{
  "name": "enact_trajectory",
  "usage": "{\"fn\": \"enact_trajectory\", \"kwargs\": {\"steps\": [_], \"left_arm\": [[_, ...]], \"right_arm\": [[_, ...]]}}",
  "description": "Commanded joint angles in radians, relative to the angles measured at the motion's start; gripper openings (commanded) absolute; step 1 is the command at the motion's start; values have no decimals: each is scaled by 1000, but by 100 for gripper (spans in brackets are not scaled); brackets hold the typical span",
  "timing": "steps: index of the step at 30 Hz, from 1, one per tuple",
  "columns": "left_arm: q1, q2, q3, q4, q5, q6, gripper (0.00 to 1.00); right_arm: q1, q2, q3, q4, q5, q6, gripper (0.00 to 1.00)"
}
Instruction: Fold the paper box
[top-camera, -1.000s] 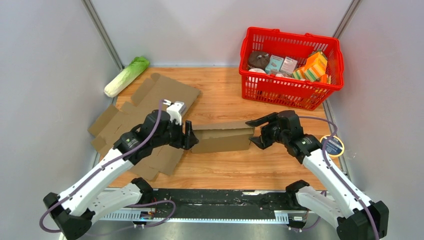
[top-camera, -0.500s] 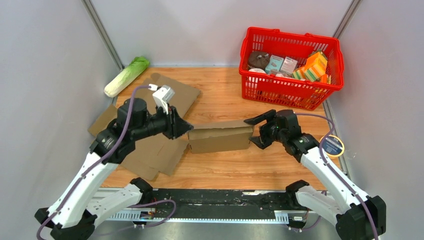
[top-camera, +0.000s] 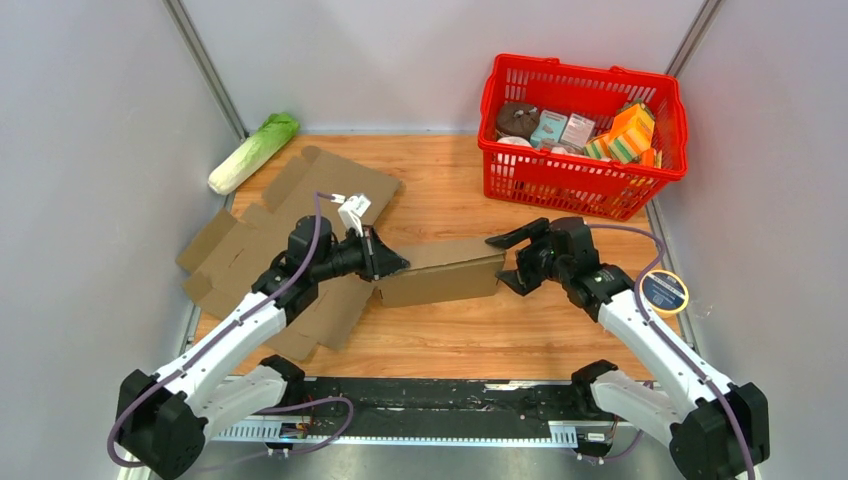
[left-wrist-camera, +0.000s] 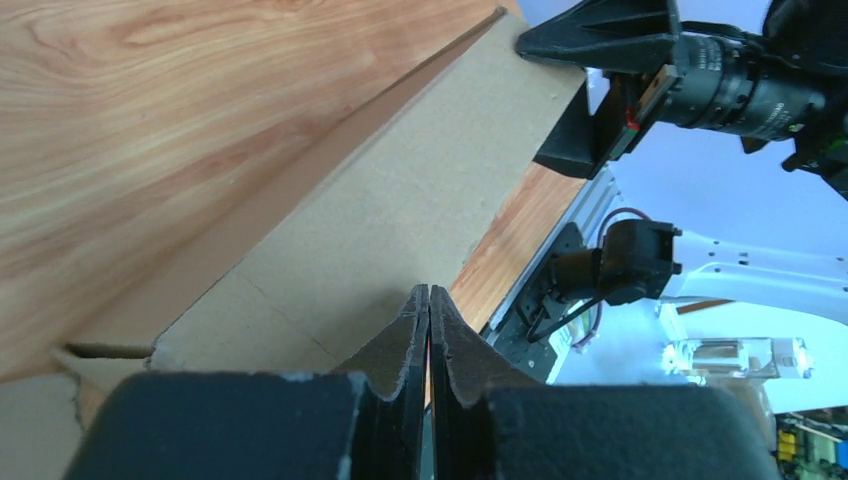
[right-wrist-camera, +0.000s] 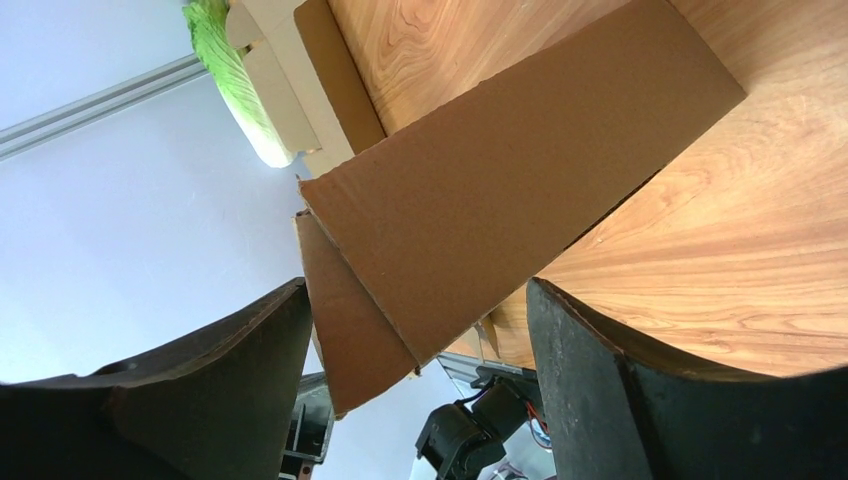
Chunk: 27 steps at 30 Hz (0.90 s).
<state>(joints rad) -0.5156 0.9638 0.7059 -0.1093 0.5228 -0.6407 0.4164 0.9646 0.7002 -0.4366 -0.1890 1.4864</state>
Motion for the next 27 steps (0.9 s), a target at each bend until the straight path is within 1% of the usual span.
{"fn": "enact_trajectory", "kwargs": {"steps": [1,2,4,5,7,9,11,12,13,14,16,17,18,20,21,22,24,25,27], "left_arm": [[3,-45,-103,318,42,-116,8],[3,-65,-103,307,25,-106,8],[5,-85,-68,225,10,-73,9],[5,-92,-45,156,6,-44,10],[11,-91,41,70,8,-21,13],[14,-74,114,2,46,-8,16],[17,-54,154,-65,60,-2,17],[19,-50,170,-73,68,-2,17],[20,-47,168,-79,72,-2,14],[20,-51,162,-82,65,3,13],[22,-60,110,-78,49,1,11],[26,-65,84,-46,48,-16,10],[28,-63,22,-20,52,-28,9],[29,-62,-43,51,55,-63,6],[31,-57,-99,68,55,-66,5],[35,-54,-121,71,40,-59,3],[61,-51,-166,76,40,-57,0],[71,-54,-174,79,46,-54,0],[80,-62,-169,63,43,-44,0]], "right_arm": [[4,22,-1,27,-9,-29,79],[4,22,-2,30,-10,-28,79],[4,26,1,35,-9,-29,79],[2,28,1,39,-10,-32,79],[4,39,2,44,-15,-40,79],[4,49,4,62,-29,-72,80],[1,63,2,94,-56,-104,84],[2,62,-1,105,-64,-138,85],[1,53,-7,117,-75,-156,87],[-4,45,-22,160,-82,-176,87],[-16,19,-39,191,-99,-216,87],[-30,13,-47,205,-104,-233,87],[-39,7,-50,211,-112,-248,87],[-69,5,-57,254,-157,-300,88],[-80,9,-56,265,-182,-323,89],[-94,19,-51,274,-238,-371,94],[-145,28,-30,288,-295,-438,100],[-160,34,-18,297,-372,-509,100],[-221,71,28,289,-472,-575,100]]}}
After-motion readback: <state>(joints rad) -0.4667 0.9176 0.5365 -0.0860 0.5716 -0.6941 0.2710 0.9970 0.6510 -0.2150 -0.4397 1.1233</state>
